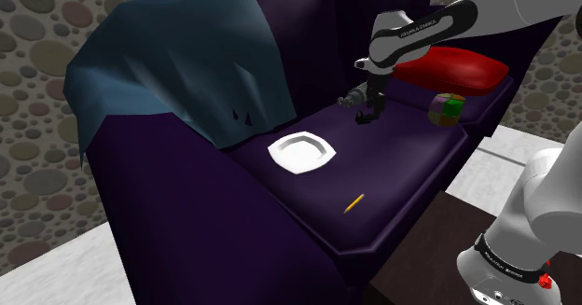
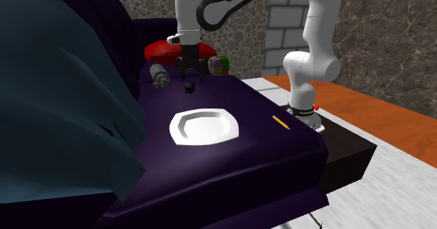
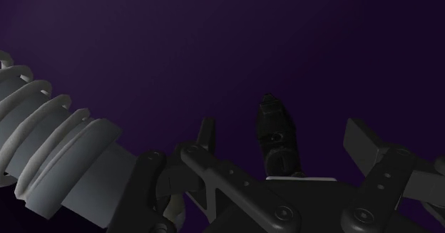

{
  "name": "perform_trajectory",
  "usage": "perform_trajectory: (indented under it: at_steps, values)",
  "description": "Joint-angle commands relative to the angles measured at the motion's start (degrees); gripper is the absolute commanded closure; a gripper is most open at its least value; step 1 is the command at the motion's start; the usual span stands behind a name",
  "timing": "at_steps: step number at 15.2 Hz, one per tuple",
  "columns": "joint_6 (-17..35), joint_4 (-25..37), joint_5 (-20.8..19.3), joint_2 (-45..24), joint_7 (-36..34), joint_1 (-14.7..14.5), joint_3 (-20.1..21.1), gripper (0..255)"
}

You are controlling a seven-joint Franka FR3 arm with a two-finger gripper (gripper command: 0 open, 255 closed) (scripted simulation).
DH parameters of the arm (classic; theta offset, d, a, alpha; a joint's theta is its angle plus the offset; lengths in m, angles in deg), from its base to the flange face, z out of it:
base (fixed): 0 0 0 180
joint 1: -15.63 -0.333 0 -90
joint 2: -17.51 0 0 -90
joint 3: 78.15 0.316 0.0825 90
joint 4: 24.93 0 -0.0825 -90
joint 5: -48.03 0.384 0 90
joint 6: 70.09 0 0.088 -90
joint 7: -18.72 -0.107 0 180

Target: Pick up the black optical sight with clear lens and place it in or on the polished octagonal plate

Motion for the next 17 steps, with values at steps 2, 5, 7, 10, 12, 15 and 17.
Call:
perform_trajectory:
  at_steps: [2,5,7,10,12,15,17]
  values:
    - [0.1,0.0,0.0,0.0,0.0,0.0,0.0,0]
    - [0.0,0.0,0.0,0.0,0.0,0.0,0.0,255]
    - [0.0,0.0,0.0,0.0,0.0,0.0,0.0,255]
    - [0.0,0.0,0.0,0.0,0.0,0.0,0.0,255]
    - [0.0,0.0,0.0,0.0,0.0,0.0,0.0,255]
    - [-0.7,0.5,-0.1,0.3,-0.1,0.0,0.0,255]
    - [-2.2,1.5,-0.3,0.8,-0.3,0.0,0.1,255]
